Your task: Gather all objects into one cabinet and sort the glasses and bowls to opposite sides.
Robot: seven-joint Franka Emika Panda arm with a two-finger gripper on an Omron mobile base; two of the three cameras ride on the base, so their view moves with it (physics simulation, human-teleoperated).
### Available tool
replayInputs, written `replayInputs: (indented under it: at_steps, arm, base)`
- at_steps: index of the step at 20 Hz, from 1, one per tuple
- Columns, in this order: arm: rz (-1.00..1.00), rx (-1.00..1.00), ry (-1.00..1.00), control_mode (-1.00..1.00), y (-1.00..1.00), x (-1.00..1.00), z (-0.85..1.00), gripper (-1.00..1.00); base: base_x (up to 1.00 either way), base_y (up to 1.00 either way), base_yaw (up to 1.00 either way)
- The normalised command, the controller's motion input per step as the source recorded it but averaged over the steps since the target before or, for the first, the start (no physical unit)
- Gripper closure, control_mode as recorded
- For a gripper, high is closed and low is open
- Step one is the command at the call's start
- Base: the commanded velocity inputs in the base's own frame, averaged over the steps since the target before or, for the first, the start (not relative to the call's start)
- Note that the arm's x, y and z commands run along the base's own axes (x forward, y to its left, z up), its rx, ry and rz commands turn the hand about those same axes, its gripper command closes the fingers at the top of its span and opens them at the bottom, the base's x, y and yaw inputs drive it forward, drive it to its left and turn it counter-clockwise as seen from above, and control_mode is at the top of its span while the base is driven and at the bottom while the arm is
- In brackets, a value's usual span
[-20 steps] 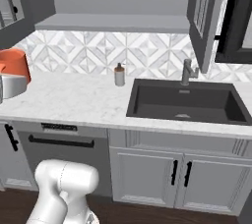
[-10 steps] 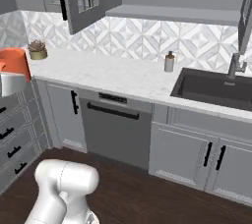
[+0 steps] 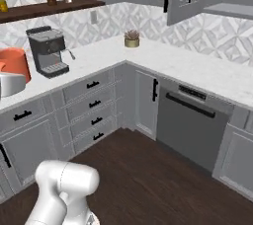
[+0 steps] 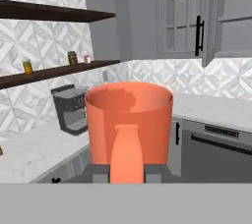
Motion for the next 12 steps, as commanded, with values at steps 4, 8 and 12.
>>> replayInputs:
  at_steps: [4,8,12]
  arm:
    - [0.00,0.00,0.00,1.00,0.00,0.00,0.00,1.00]
    - [0.00,0.00,0.00,1.00,0.00,0.00,0.00,1.00]
    - [0.00,0.00,0.00,1.00,0.00,0.00,0.00,1.00]
  base:
    - [-0.48,0.45,0.57]
    - [-0.45,0.54,0.56]
    - [-0.53,0.64,0.57]
